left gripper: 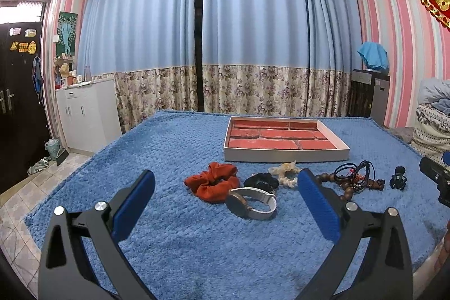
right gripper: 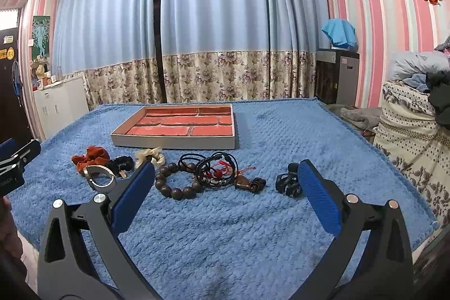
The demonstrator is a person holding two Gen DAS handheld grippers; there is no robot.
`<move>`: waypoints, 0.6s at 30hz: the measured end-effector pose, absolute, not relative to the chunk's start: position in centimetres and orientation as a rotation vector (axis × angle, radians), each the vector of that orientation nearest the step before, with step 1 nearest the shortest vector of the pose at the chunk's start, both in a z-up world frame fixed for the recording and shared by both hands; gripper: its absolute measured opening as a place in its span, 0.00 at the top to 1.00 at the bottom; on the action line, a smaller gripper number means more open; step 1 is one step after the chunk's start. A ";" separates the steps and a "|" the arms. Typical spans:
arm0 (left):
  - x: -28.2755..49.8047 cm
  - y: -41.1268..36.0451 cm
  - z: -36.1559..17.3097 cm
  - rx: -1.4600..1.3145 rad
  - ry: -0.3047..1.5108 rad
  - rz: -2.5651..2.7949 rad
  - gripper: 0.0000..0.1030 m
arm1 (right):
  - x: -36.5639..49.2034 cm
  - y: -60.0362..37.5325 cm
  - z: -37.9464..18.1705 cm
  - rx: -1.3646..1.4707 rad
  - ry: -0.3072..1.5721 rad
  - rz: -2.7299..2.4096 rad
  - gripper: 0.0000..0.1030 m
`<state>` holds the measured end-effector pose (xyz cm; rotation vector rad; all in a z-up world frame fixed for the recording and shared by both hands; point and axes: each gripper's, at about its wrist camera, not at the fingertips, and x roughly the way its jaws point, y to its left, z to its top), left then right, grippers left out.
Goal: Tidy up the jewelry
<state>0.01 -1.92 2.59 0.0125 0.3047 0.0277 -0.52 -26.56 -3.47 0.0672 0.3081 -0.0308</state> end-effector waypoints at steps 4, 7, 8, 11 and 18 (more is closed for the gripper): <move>0.2 -2.1 2.6 0.011 0.313 0.029 0.04 | -0.3 -26.7 -3.6 0.068 0.315 -0.032 0.04; 0.6 -2.2 2.4 0.015 0.324 0.030 0.04 | 0.0 -26.9 -3.8 0.071 0.324 -0.037 0.04; 0.9 -2.2 2.3 0.015 0.330 0.031 0.04 | 0.1 -27.0 -3.8 0.073 0.325 -0.039 0.04; 1.5 -2.1 2.0 0.011 0.346 0.035 0.04 | 0.6 -27.1 -4.1 0.080 0.336 -0.043 0.04; 3.2 -2.2 1.1 0.010 0.391 0.032 0.04 | 2.3 -27.8 -4.6 0.096 0.370 -0.055 0.04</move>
